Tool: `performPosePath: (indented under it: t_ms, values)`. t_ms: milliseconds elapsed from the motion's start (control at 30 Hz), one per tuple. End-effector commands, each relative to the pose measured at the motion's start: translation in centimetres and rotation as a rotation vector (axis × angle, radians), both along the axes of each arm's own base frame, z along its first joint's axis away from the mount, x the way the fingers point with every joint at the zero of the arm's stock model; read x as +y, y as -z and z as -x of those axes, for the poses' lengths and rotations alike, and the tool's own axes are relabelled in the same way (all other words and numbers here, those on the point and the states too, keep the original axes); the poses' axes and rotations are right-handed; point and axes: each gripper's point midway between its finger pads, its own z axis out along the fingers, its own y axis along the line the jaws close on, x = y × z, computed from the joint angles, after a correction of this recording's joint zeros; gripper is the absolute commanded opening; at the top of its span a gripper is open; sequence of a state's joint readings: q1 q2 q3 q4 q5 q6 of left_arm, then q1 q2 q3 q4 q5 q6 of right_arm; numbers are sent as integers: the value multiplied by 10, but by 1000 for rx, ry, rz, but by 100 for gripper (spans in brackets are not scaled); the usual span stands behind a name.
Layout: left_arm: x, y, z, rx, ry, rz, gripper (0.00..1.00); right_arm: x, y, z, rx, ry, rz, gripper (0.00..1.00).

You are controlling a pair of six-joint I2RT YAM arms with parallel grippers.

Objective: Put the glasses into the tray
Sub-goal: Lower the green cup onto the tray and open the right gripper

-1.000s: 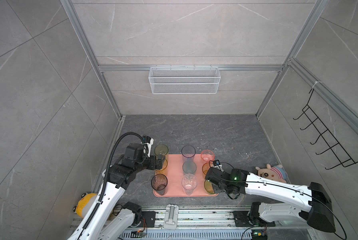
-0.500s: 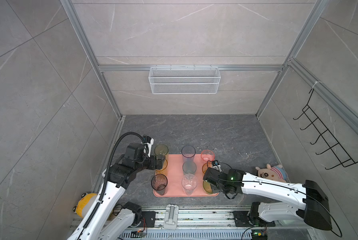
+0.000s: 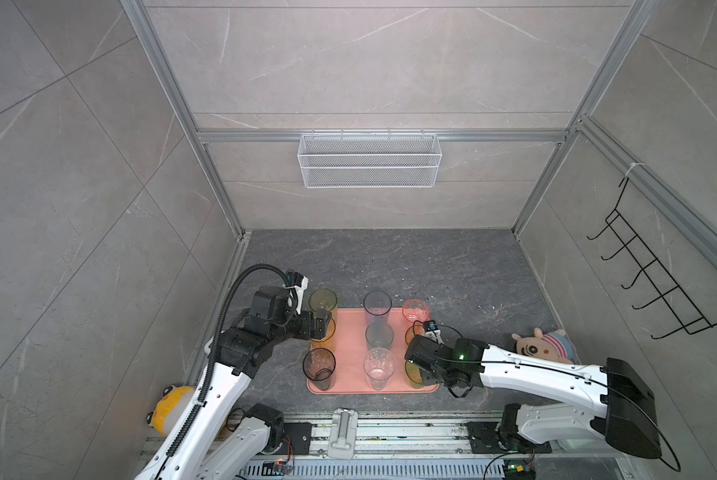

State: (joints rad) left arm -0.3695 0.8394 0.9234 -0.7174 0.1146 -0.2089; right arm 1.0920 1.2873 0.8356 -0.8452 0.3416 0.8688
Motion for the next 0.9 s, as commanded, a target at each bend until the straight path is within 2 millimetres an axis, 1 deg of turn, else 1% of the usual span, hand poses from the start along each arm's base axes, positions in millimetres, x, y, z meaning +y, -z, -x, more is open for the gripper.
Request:
performPosePath:
  t_ms: [0, 100, 300, 467, 700, 867]
  values:
    - [-3, -14, -2, -31, 7, 30, 100, -13, 5, 4, 12, 17, 63, 15]
    - [-3, -15, -2, -32, 4, 29, 100, -18, 4, 5, 15, 34, 93, 16]
    - [-3, -14, -3, -30, 2, 27, 100, -22, -2, 5, 10, 45, 99, 17]
    - [-3, -14, -3, -30, 2, 30, 100, -17, -6, 3, 0, 33, 70, 20]
    - [-3, -13, -2, -28, 1, 30, 100, -10, -5, 3, 12, 10, 66, 28]
    - [-3, -14, -3, -31, 1, 30, 100, -6, -14, 0, -7, 2, 44, 33]
